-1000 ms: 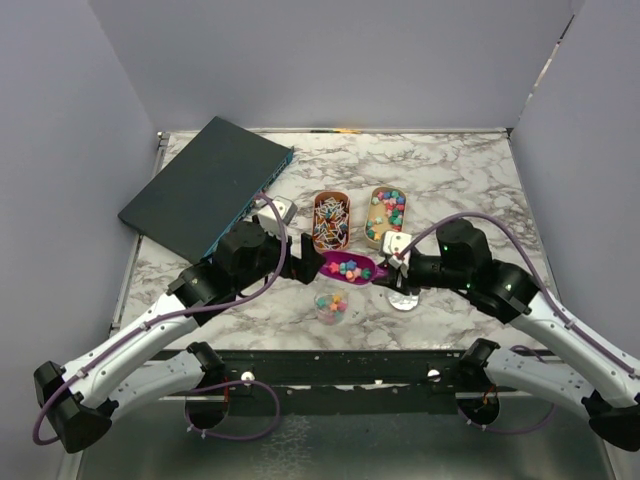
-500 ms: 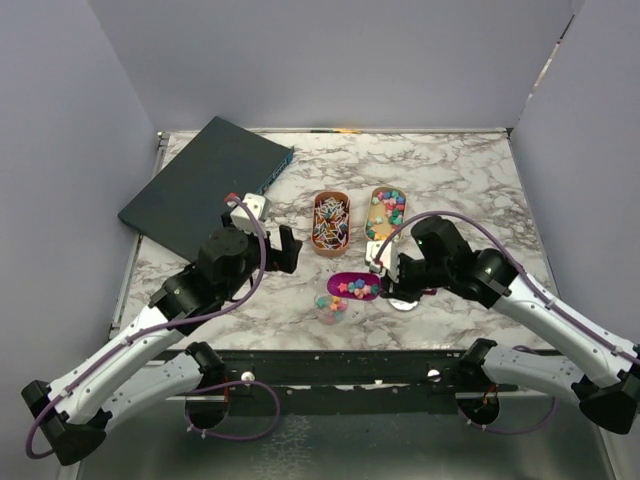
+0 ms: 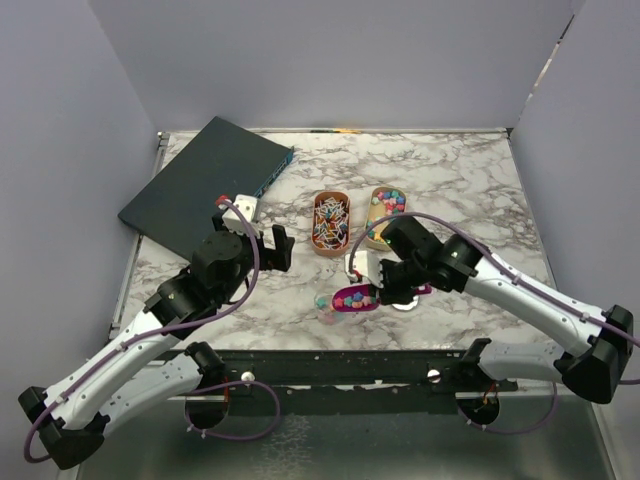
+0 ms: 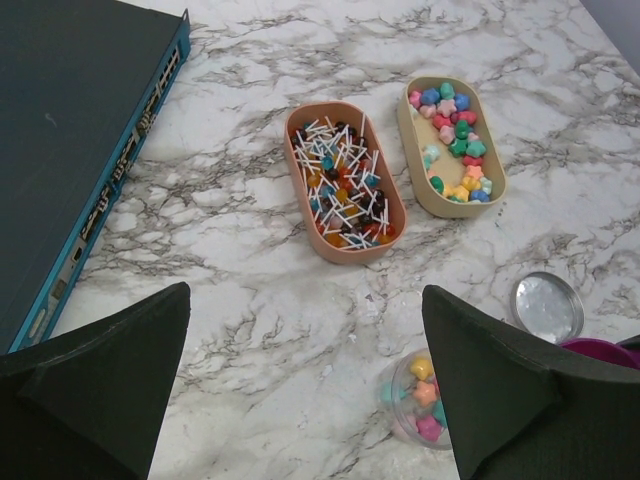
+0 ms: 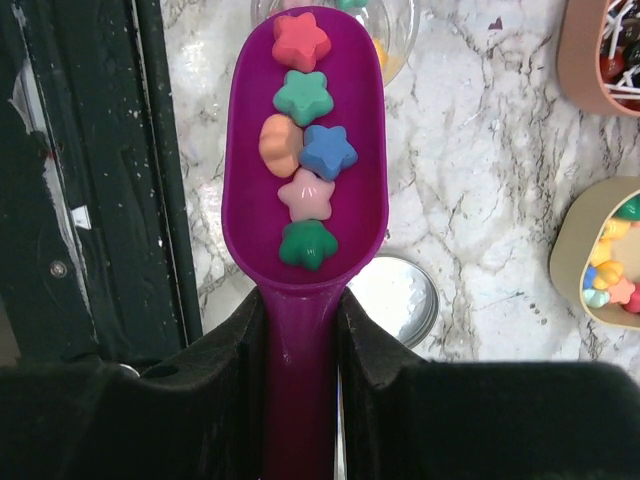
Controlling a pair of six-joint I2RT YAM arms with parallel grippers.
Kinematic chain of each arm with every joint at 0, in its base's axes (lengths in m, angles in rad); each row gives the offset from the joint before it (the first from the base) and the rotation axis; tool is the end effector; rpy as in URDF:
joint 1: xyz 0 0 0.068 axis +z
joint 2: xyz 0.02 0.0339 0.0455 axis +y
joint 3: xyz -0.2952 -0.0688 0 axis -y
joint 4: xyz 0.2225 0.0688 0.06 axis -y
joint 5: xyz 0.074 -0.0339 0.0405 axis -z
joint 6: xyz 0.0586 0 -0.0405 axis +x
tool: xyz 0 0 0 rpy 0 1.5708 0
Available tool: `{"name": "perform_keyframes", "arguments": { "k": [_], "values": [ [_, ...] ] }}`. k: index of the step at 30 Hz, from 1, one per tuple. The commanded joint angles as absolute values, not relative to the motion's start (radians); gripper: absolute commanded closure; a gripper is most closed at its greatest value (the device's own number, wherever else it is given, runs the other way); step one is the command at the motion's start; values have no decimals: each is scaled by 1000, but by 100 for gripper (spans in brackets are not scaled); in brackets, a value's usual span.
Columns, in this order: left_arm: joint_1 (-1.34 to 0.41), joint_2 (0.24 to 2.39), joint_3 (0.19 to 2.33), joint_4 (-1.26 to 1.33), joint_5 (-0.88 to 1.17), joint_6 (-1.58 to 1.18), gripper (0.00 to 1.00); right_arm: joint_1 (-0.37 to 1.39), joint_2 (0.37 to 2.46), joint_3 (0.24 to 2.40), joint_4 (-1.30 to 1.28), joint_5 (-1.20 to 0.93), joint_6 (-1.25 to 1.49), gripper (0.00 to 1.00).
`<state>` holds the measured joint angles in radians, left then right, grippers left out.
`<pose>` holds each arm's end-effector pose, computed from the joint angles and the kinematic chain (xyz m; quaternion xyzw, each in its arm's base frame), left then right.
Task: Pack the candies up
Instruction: Place the fake candies in the packing bottle.
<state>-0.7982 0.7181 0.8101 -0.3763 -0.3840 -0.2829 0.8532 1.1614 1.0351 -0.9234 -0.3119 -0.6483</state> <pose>0.1113 -0.0827 0.3519 0.0895 0.7887 -0.1721 0.5834 0.1149 0.1590 0.3033 -0.6804 0.6706 0.1753 0.2378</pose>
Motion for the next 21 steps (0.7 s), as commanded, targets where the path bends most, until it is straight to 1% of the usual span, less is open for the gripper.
{"name": "perform_keyframes", "arguments": {
  "k": [1, 10, 21],
  "values": [
    [-792, 699, 795, -378, -395, -266, 1, 881, 1221, 1105, -994, -218, -643, 99],
    [-791, 690, 795, -378, -382, -259, 1, 917, 1320, 1191, -1075, -95, -621, 100],
    [-788, 698, 796, -379, -371, -254, 1, 954, 1364, 1300, -1170, 57, -630, 99]
  ]
}}
